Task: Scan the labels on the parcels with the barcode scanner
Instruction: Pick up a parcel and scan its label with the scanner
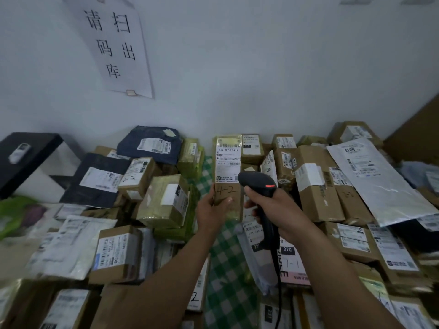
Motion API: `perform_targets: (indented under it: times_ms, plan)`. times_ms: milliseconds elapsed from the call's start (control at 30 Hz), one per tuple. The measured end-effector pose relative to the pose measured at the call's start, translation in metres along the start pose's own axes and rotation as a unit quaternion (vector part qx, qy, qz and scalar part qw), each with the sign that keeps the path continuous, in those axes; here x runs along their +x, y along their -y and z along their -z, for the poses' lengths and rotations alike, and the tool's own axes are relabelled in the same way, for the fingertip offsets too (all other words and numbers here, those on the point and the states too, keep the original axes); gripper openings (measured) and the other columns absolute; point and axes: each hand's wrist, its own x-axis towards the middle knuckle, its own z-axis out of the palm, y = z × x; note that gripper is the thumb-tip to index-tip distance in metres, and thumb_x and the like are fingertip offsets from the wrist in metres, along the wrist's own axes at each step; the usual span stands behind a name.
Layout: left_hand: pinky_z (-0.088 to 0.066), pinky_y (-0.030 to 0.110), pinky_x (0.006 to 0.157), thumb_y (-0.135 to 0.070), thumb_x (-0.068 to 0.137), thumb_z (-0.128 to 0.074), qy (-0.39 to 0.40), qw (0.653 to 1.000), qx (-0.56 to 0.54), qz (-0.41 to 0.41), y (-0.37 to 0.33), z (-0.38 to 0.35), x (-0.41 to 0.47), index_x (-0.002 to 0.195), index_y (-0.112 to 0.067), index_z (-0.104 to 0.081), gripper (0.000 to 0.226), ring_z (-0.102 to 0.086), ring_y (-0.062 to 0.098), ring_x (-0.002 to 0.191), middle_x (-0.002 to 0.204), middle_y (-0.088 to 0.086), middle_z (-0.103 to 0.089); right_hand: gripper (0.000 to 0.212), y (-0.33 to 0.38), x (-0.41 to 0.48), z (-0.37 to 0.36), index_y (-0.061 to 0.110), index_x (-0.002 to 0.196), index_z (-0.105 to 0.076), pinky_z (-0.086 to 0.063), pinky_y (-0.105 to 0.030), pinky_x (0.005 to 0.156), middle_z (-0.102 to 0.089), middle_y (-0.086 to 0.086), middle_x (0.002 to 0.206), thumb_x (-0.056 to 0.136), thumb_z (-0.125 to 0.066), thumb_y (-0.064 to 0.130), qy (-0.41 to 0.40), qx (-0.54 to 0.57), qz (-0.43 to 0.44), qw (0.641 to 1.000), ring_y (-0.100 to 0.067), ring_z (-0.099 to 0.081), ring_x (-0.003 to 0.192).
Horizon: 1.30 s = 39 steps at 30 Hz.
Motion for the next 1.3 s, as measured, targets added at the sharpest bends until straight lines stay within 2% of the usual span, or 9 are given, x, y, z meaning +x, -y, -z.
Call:
perform_targets:
  times_ms: [300, 500, 567, 733, 867, 967, 1067, 1233, 1300]
  plan:
    - [-0.060, 0.048, 0.093, -0.011, 0.084, -0.081, -0.004, 1.000, -0.002, 0.014, -0.006, 0.005, -0.004, 0.139, -0.024, -0.064, 0.059, -0.073, 0.013, 0.107, 0.111, -0.011, -0.077, 0.017, 0.008, -0.006, -0.002, 0.018, 0.109, -0.072, -0.051, -0.029, 0.060, -0.070, -0.007, 0.079, 0.097, -0.071, 0.030, 0.008, -0.021, 0.004, 1.000, -0.014, -0.059, 0.063]
    - [-0.059, 0.051, 0.095, -0.034, 0.073, -0.083, 0.005, 1.000, -0.004, 0.004, -0.013, 0.010, -0.005, 0.137, -0.023, -0.065, 0.068, -0.072, 0.020, 0.110, 0.115, -0.004, -0.077, 0.018, 0.009, -0.005, -0.003, 0.023, 0.115, -0.070, -0.050, -0.032, 0.063, -0.072, -0.006, 0.081, 0.097, -0.070, 0.029, 0.019, -0.015, 0.023, 0.999, -0.017, -0.060, 0.066]
    - [-0.058, 0.051, 0.096, -0.027, 0.082, -0.083, 0.016, 1.000, 0.005, -0.016, -0.027, 0.013, -0.010, 0.136, -0.021, -0.065, 0.058, -0.072, 0.020, 0.110, 0.117, -0.002, -0.076, 0.019, 0.008, -0.007, -0.004, 0.024, 0.115, -0.070, -0.051, -0.032, 0.065, -0.075, -0.005, 0.083, 0.097, -0.070, 0.030, 0.022, -0.018, 0.036, 0.999, -0.015, -0.062, 0.067]
    - [-0.058, 0.032, 0.096, -0.017, 0.095, -0.073, -0.044, 0.993, 0.039, -0.099, -0.068, 0.043, -0.033, 0.141, -0.023, -0.061, 0.048, -0.070, 0.004, 0.107, 0.117, -0.011, -0.075, 0.020, 0.009, -0.016, -0.027, 0.031, 0.115, -0.070, -0.053, -0.032, 0.068, -0.078, -0.001, 0.089, 0.096, -0.071, 0.035, 0.063, -0.045, 0.063, 0.995, -0.014, -0.065, 0.069]
    - [-0.058, 0.034, 0.097, -0.023, 0.096, -0.072, -0.104, 0.986, 0.071, -0.111, -0.097, 0.098, -0.052, 0.146, -0.029, -0.056, 0.053, -0.069, 0.001, 0.108, 0.119, -0.015, -0.073, 0.011, 0.011, -0.024, -0.065, 0.035, 0.106, -0.071, -0.054, -0.035, 0.074, -0.078, 0.002, 0.092, 0.096, -0.070, 0.038, 0.119, -0.079, 0.081, 0.986, -0.015, -0.068, 0.074]
    - [-0.055, 0.041, 0.101, -0.041, 0.094, -0.070, -0.182, 0.962, 0.182, -0.090, -0.108, 0.153, -0.061, 0.149, -0.044, -0.046, 0.060, -0.066, 0.008, 0.114, 0.123, -0.015, -0.071, 0.008, 0.009, -0.029, -0.095, 0.034, 0.104, -0.071, -0.053, -0.034, 0.073, -0.078, 0.003, 0.091, 0.097, -0.069, 0.037, 0.163, -0.103, 0.088, 0.977, -0.011, -0.067, 0.069]
    - [-0.053, 0.041, 0.093, -0.054, 0.095, -0.062, -0.236, 0.907, 0.348, -0.019, -0.120, 0.204, -0.074, 0.151, -0.047, -0.039, 0.060, -0.065, 0.025, 0.110, 0.121, -0.002, -0.069, 0.015, 0.007, -0.031, -0.124, 0.027, 0.108, -0.073, -0.052, -0.027, 0.068, -0.078, 0.001, 0.093, 0.098, -0.068, 0.037, 0.184, -0.137, 0.085, 0.970, -0.009, -0.066, 0.068]
    - [-0.040, 0.037, 0.076, -0.038, 0.097, -0.060, -0.238, 0.832, 0.494, 0.083, -0.131, 0.237, -0.084, 0.141, -0.032, -0.051, 0.045, -0.062, 0.029, 0.110, 0.121, 0.006, -0.065, 0.019, 0.000, -0.030, -0.156, 0.037, 0.117, -0.067, -0.052, -0.027, 0.065, -0.078, 0.001, 0.095, 0.097, -0.069, 0.039, 0.221, -0.150, 0.080, 0.960, -0.009, -0.066, 0.069]
    - [-0.044, 0.038, 0.075, -0.036, 0.096, -0.061, -0.226, 0.803, 0.544, 0.097, -0.120, 0.239, -0.078, 0.136, -0.029, -0.056, 0.041, -0.063, 0.029, 0.106, 0.114, 0.006, -0.065, 0.017, -0.003, -0.030, -0.160, 0.039, 0.114, -0.066, -0.052, -0.025, 0.063, -0.078, 0.002, 0.093, 0.097, -0.069, 0.038, 0.218, -0.155, 0.079, 0.960, -0.008, -0.065, 0.067]
